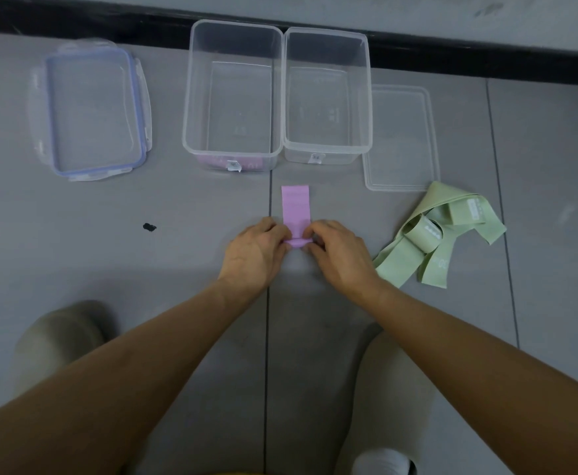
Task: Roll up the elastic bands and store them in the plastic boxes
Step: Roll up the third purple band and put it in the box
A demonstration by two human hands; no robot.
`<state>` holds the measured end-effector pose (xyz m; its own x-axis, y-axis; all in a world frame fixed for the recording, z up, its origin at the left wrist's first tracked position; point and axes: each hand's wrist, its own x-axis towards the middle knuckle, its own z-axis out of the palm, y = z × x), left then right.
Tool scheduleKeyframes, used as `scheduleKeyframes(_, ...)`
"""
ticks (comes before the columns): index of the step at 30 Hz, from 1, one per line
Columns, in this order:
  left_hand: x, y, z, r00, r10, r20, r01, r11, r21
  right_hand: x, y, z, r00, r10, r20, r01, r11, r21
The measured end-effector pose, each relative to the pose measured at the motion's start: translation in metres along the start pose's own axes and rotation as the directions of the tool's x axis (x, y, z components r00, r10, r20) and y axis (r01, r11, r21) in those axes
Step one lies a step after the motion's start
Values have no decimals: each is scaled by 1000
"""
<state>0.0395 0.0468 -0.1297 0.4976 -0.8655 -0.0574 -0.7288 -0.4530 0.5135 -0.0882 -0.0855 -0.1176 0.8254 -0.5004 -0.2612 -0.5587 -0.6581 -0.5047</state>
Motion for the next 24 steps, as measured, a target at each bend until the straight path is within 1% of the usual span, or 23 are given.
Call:
scheduleKeyframes(3,0,0,-1,1000,-7,-28,6,999,-37,3,-2,-1,999,31,9,-31,999,14)
scheduleKeyframes(8,-2,-4,1,1000,25,13,-25,999,-26,4,-2,-1,998,49,35,-50,998,38)
scheduleKeyframes(11,-3,-6,2,999,29,43,-27,999,-44,-2,-2,2,998,30,51,-32,999,33)
scheduleKeyframes(14,-8,-8,3,996,58,70,-54,997,-60,-8,-2,6,999,23,49,-24,999,23)
scheduleKeyframes(17,-13,-9,5,993,73,90,-70,997,-36,-15,-2,8,999,10,47,-11,1000,13)
scheduleKeyframes(21,-10,-8,5,994,66,87,-65,998,-11,-16,-9,7,999,33,-14,-32,998,58)
scheduleKeyframes(24,-7,-9,5,995,43,86,-41,999,-22,-12,-11,4,1000,24,14,-25,999,24)
